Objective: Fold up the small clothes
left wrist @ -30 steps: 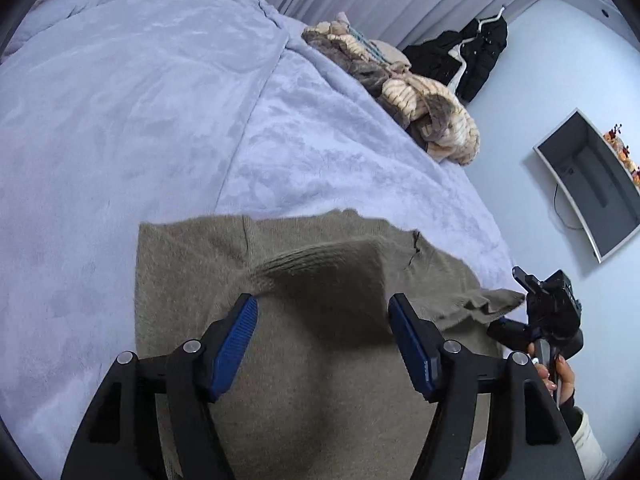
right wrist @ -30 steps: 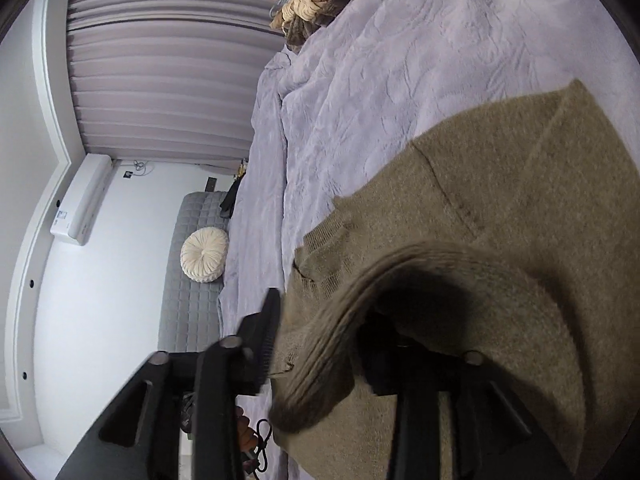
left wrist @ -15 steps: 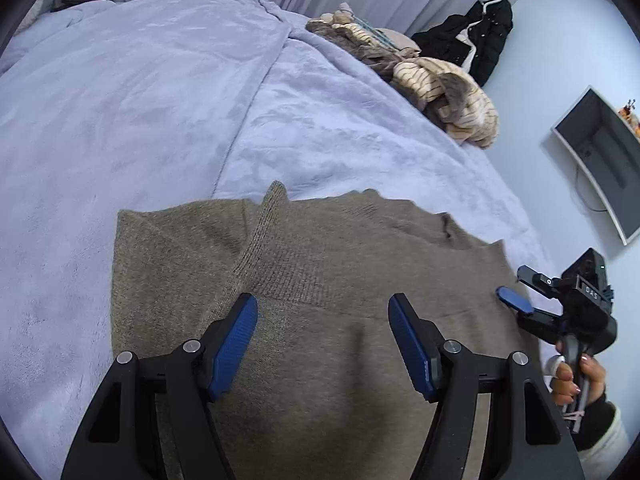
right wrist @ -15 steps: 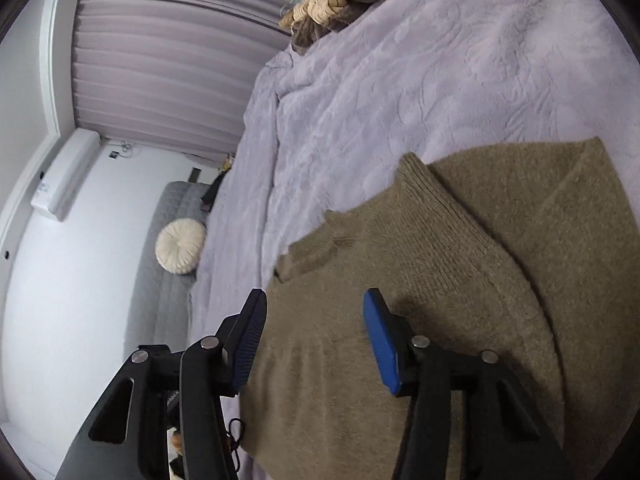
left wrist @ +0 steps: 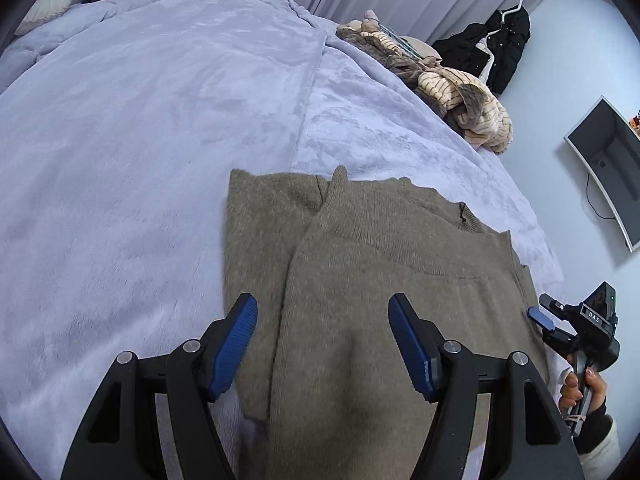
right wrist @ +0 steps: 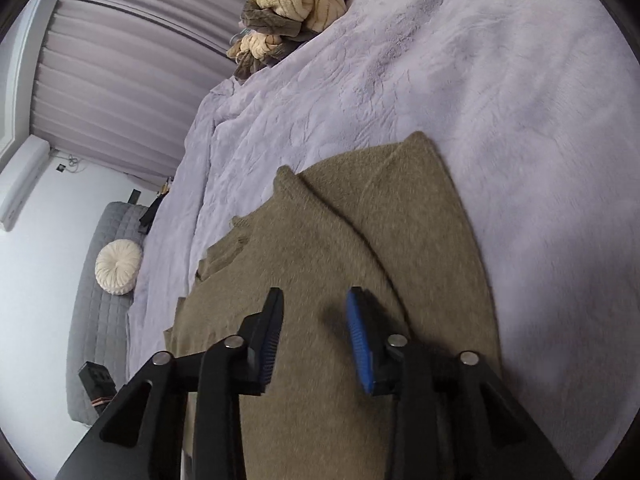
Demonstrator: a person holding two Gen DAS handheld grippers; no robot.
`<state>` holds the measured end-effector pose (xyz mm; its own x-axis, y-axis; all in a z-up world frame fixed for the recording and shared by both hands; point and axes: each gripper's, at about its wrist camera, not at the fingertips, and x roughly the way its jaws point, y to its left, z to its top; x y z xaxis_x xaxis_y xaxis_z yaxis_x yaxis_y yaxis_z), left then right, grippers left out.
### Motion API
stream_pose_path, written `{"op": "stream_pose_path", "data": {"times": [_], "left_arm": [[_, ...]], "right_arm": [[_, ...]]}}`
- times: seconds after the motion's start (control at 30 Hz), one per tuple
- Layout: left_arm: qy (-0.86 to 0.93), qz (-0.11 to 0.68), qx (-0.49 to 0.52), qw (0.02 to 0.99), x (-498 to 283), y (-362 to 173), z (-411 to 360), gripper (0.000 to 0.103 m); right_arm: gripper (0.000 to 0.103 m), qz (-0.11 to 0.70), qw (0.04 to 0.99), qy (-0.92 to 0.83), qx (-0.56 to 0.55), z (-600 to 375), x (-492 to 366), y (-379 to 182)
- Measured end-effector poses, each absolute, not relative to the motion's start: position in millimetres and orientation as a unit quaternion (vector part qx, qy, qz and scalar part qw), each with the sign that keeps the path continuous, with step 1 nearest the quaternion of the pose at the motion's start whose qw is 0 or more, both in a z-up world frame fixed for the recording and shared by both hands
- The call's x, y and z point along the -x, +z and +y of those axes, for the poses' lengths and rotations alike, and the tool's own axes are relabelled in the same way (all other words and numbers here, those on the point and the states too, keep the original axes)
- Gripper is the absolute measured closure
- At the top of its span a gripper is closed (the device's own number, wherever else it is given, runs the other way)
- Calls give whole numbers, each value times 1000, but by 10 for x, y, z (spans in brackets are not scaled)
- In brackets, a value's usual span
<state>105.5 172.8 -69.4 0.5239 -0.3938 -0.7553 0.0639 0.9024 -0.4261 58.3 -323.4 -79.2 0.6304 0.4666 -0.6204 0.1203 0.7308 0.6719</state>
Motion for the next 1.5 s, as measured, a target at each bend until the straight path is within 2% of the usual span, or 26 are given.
{"op": "stream_pose_path", "data": {"times": [0.07, 0.17, 0.3, 0.43, 0.53, 0.57, 0.6, 0.63, 0.67, 0.7, 0.83, 0.97, 1.07, 1.17, 1.33, 1.37, 1.4, 1.43, 1.47, 1.5], "left_arm": [[-144, 476, 184, 848, -872, -703, 1787, 34], [-158, 488, 197, 835, -620, -763, 1829, 34], [-173, 502, 202, 823, -370, -878, 1804, 34], [-172, 518, 206, 812, -241, -1014, 1790, 34], [-167, 522, 232, 804, -236, -1110, 1850, 34], [-163, 522, 242, 802, -240, -1128, 1867, 45], [-158, 521, 242, 803, -247, -1128, 1871, 59], [-155, 525, 234, 803, -255, -1127, 1862, 83], [-155, 527, 230, 804, -250, -1114, 1860, 83], [-157, 520, 229, 808, -222, -1078, 1864, 84], [-149, 514, 175, 826, -111, -1007, 1820, 85], [-140, 525, 163, 824, -47, -1172, 1871, 85], [-132, 519, 179, 826, 13, -1134, 1965, 85], [-133, 508, 186, 831, 83, -1033, 2049, 85], [-132, 470, 189, 852, 71, -736, 2114, 85], [-133, 465, 189, 855, 39, -689, 2101, 85], [-133, 460, 186, 858, -4, -650, 2081, 85], [-130, 457, 181, 861, -53, -617, 2048, 85], [-128, 457, 176, 863, -108, -594, 2008, 85], [-130, 456, 174, 863, -155, -581, 1965, 85]], "right_arm": [[56, 415, 819, 139, -370, -3139, -351, -788], [45, 425, 796, 188, -387, -2870, -46, -854], [38, 466, 755, 241, -393, -2403, 316, -1071], [37, 498, 728, 241, -405, -2004, 411, -1357], [37, 491, 731, 218, -420, -1896, 279, -1436], [37, 483, 729, 212, -436, -1891, 224, -1451], [38, 477, 728, 205, -448, -1904, 156, -1458], [44, 471, 728, 199, -457, -1904, 101, -1454], [75, 468, 733, 192, -454, -1895, 57, -1436], [95, 471, 741, 185, -441, -1865, 34, -1397], [95, 469, 782, 177, -370, -1739, 148, -1167], [95, 506, 783, 139, -334, -1827, 217, -1422], [95, 507, 774, 142, -352, -1889, 285, -1468], [91, 504, 796, 149, -300, -1922, 398, -1236], [91, 438, 858, 100, -249, -2335, 651, -715], [84, 422, 868, 78, -251, -2464, 662, -645], [60, 414, 873, 55, -253, -2604, 659, -594], [46, 409, 876, 30, -254, -2719, 644, -571], [35, 403, 879, 12, -255, -2837, 617, -561], [35, 402, 880, -1, -253, -2924, 576, -562]]}}
